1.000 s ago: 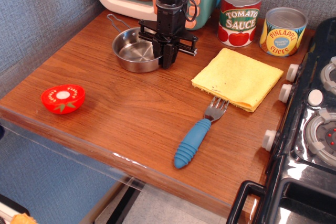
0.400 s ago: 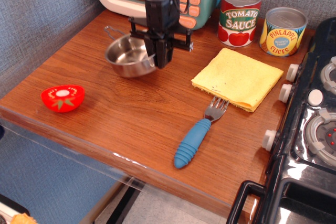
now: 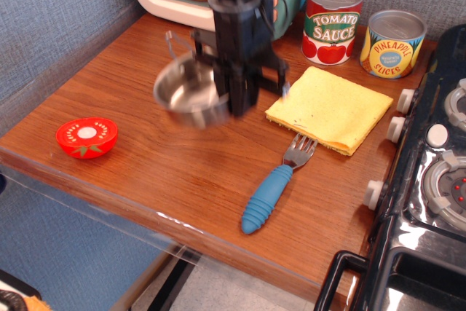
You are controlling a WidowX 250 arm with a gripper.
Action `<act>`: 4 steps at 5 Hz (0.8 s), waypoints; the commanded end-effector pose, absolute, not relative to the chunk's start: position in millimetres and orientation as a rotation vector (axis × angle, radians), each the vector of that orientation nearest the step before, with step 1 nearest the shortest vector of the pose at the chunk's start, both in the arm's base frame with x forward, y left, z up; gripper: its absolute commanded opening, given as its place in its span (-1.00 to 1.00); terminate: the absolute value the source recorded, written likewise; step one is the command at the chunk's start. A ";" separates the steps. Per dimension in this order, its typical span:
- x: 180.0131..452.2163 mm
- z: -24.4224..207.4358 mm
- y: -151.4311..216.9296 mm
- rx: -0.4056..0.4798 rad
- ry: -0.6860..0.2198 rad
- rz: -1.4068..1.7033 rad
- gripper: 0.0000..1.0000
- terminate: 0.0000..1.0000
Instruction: Pull the vessel from left corner and keep it on center
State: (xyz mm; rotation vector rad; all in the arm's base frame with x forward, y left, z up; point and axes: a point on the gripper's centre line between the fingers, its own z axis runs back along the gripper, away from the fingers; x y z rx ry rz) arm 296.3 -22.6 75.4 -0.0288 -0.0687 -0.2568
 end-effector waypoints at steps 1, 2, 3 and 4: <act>250.8 56.5 -39.2 0.018 -0.058 -0.365 -1.00 -1.00; 249.7 38.0 -24.8 0.053 0.001 -0.326 -1.00 -1.00; 255.5 23.7 -6.4 0.061 0.057 -0.274 -1.00 -1.00; 258.8 13.5 5.7 0.071 0.097 -0.240 -1.00 -1.00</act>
